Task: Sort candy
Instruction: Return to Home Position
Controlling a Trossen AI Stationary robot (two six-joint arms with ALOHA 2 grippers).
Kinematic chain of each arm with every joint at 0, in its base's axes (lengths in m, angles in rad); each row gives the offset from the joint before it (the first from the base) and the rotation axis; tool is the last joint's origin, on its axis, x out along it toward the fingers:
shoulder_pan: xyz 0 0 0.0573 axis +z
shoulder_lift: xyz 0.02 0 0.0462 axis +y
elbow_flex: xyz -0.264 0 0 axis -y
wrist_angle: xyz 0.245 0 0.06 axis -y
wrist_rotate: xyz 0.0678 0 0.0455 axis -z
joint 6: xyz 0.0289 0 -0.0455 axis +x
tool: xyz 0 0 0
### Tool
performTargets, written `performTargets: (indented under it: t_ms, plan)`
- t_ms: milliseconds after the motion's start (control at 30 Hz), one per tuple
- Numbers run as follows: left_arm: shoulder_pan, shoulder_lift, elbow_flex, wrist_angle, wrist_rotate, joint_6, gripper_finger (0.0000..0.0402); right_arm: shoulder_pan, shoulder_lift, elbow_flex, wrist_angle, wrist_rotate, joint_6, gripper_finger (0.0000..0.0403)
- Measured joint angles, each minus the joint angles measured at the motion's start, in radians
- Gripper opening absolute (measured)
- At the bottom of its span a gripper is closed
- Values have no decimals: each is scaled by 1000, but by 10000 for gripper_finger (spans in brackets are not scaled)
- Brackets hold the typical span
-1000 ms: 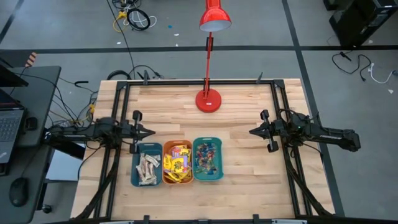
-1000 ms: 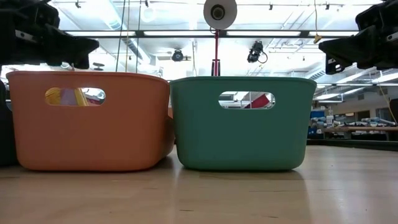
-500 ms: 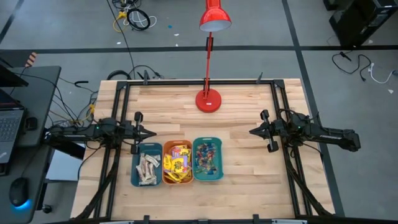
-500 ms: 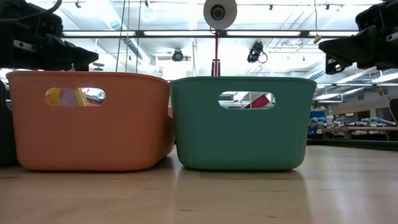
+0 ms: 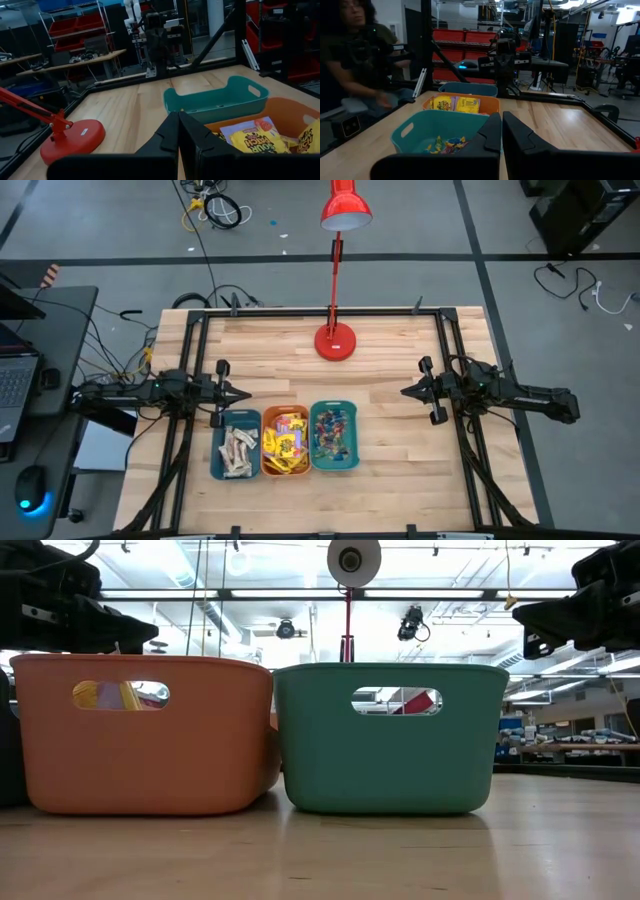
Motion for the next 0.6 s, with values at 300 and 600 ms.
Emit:
performTargets:
  t_ms: [300, 600]
  plan:
    - [0, 0, 0, 0, 0, 1, 7, 0, 0, 0, 0, 0, 0, 8]
    - [0, 0, 0, 0, 0, 2, 7, 0, 0, 0, 0, 0, 0, 7]
